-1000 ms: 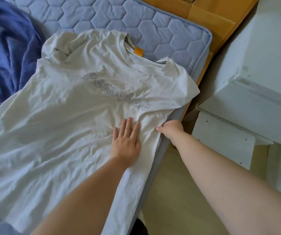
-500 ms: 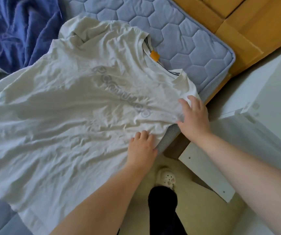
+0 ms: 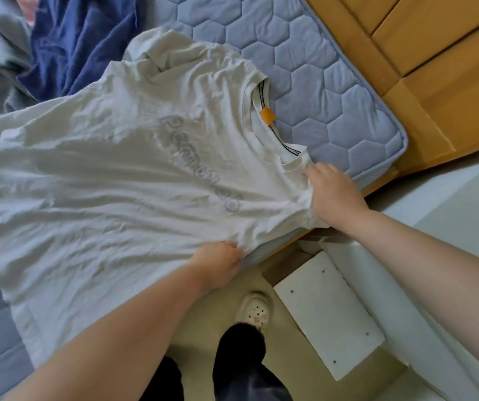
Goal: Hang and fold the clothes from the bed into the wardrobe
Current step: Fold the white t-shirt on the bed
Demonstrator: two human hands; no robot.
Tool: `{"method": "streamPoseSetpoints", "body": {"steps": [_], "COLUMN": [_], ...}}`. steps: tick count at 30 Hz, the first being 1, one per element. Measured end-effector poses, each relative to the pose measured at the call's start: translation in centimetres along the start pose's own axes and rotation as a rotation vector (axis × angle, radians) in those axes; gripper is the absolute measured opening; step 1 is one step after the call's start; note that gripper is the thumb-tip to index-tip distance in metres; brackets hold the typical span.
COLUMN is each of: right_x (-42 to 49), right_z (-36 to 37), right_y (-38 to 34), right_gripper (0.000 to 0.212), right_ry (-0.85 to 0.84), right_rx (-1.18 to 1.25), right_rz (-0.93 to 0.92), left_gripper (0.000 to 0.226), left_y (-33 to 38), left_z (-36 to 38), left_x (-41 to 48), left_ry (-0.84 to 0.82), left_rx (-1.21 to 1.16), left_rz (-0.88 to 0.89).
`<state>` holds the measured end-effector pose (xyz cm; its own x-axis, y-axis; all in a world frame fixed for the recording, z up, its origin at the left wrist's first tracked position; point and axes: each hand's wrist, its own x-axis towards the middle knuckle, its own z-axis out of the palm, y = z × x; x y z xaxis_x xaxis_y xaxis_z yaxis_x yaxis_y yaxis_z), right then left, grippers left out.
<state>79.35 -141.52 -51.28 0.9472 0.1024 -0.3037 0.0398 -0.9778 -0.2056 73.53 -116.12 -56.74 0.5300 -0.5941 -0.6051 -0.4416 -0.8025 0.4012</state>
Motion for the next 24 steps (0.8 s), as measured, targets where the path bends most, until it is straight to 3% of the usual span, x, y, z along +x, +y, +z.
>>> {"method": "streamPoseSetpoints", "body": {"steps": [2,6,10,12,13,16,18,21,24], "right_x": [2.3,6.8,8.3,7.7,7.2,6.1,5.8,5.7,5.6], "right_z": [-0.1,0.4,0.2,0.4,0.3,0.4,0.7,1.2,0.9], "right_y": [-0.1,0.6,1.8,2.1,2.0,1.4,0.8,0.4,1.3], "right_gripper": [0.059,0.065,0.041,0.033,0.032,0.025,0.017,0.014,0.026], "right_ry": [0.055,-0.19,-0.211,-0.236,-0.306,-0.534,-0.618,-0.563,-0.366], "right_rx": [0.043,0.096,0.934,1.323,1.404,1.274,1.123,1.024,0.936], "right_rz": [0.009,0.227,0.779,0.886,0.855,0.643,0.555,0.539,0.537], "left_gripper": [0.031,0.033,0.028,0.027,0.027,0.026,0.032,0.043,0.052], "left_y": [0.4,1.4,2.8,3.4,3.6,4.1,4.3,4.6,4.8], "left_z": [-0.2,-0.5,-1.6,-2.7,-3.3,-5.0,-5.6,-5.5,-5.3], "left_x": [0.1,0.8,2.3,3.2,3.7,5.0,5.6,6.0,6.2], "left_ry": [0.101,0.209,0.368,0.415,0.432,0.44,0.385,0.254,0.239], "left_rx": [-0.119,-0.313,-0.645,-0.92,-1.068,-1.424,-1.501,-1.404,-1.316], "left_rz": [-0.068,-0.171,-0.34,-0.447,-0.481,-0.526,-0.525,-0.466,-0.441]}}
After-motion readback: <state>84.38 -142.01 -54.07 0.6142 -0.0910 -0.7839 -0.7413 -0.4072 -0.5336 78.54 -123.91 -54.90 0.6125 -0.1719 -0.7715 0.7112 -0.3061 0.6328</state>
